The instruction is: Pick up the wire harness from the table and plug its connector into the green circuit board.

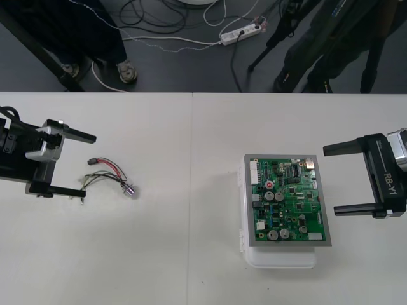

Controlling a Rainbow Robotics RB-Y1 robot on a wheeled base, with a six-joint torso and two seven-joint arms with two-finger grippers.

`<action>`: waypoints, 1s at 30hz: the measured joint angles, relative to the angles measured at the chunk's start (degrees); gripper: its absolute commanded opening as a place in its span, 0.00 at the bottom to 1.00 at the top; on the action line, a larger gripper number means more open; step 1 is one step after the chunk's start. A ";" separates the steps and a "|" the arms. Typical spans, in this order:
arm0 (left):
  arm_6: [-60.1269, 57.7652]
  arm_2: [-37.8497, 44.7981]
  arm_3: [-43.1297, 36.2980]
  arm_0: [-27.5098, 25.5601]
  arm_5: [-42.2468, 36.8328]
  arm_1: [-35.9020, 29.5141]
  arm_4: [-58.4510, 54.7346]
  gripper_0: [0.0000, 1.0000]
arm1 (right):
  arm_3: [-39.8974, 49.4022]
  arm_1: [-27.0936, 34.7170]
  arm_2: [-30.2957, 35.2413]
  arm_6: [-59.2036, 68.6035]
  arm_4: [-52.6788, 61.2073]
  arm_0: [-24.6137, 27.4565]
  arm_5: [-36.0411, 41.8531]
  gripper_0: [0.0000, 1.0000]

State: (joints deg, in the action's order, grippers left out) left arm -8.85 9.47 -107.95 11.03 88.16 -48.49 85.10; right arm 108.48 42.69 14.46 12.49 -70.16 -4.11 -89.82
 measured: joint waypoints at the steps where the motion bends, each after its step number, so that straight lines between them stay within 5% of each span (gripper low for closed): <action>1: 0.42 -0.01 0.08 0.26 0.00 0.00 0.61 1.00 | -0.04 -0.20 0.00 0.00 0.05 0.01 0.00 1.00; 14: 23.80 -1.45 0.35 3.97 0.00 -0.01 6.98 1.00 | -0.48 -1.00 0.01 -0.02 0.18 0.17 0.00 1.00; 21: 26.20 -2.07 0.36 6.11 0.01 -0.26 9.84 1.00 | -1.60 -2.14 0.43 -0.73 0.22 0.39 0.00 1.00; 30: 51.32 -15.25 0.38 10.66 0.02 -7.21 10.60 1.00 | -3.50 -2.71 0.58 -1.06 3.74 0.48 0.00 1.00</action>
State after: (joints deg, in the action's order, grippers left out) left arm 42.47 -5.78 -107.57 21.70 88.18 -55.70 95.70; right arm 104.98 39.98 15.04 11.43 -66.42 -3.62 -89.82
